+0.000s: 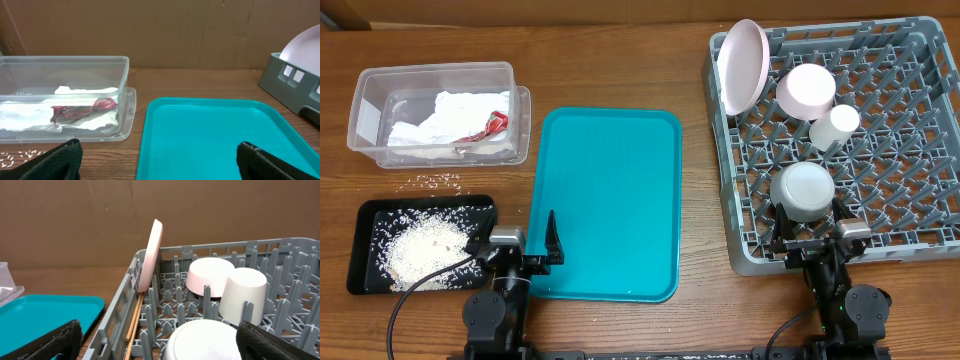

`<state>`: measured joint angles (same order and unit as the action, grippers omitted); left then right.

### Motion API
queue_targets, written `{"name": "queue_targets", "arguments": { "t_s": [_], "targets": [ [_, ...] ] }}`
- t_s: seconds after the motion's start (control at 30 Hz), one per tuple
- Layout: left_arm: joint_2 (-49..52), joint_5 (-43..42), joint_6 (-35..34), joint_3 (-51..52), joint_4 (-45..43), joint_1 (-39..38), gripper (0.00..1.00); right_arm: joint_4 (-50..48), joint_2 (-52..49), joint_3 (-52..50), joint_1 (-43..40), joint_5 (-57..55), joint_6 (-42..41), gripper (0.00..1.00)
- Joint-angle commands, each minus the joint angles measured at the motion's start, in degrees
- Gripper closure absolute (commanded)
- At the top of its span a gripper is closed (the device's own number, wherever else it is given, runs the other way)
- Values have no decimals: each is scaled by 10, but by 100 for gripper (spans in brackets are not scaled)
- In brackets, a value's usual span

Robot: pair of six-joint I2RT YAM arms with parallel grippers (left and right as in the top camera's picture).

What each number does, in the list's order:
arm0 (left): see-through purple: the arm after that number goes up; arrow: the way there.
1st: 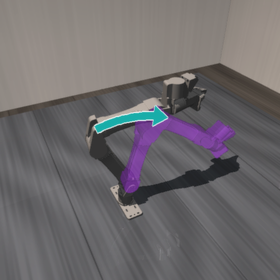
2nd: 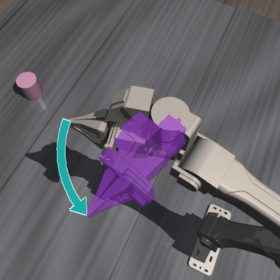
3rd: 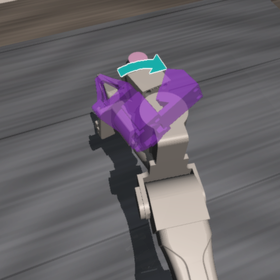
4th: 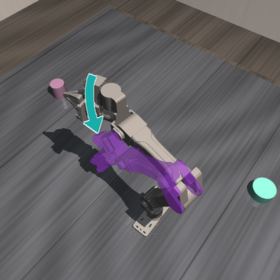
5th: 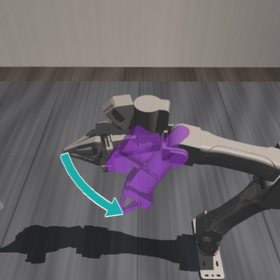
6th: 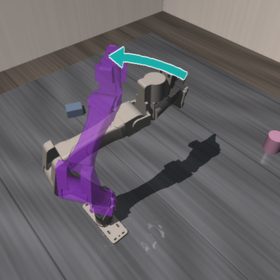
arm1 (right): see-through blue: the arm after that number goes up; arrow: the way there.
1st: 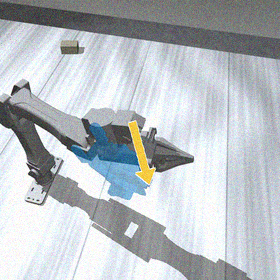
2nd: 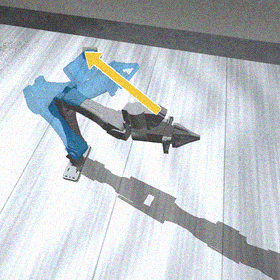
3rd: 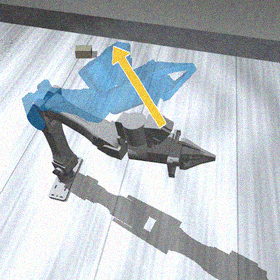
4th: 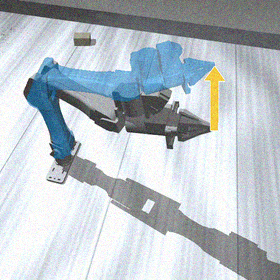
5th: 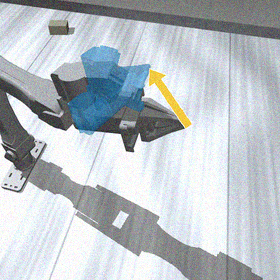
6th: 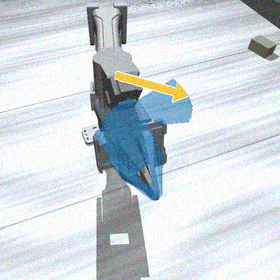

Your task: Sort waste into correct bins and load items into the dishwasher

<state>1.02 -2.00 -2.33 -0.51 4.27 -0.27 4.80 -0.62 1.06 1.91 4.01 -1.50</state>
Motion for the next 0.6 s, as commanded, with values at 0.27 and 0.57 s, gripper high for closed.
{"name": "queue_targets", "arguments": {
  "t_s": [0.27,0.57],
  "targets": [
    [-7,-6,15,2,0,3,0,-2,5,-6,-1,-8,0,0],
    [-7,-6,15,2,0,3,0,-2,5,-6,-1,-8,0,0]
  ]
}}
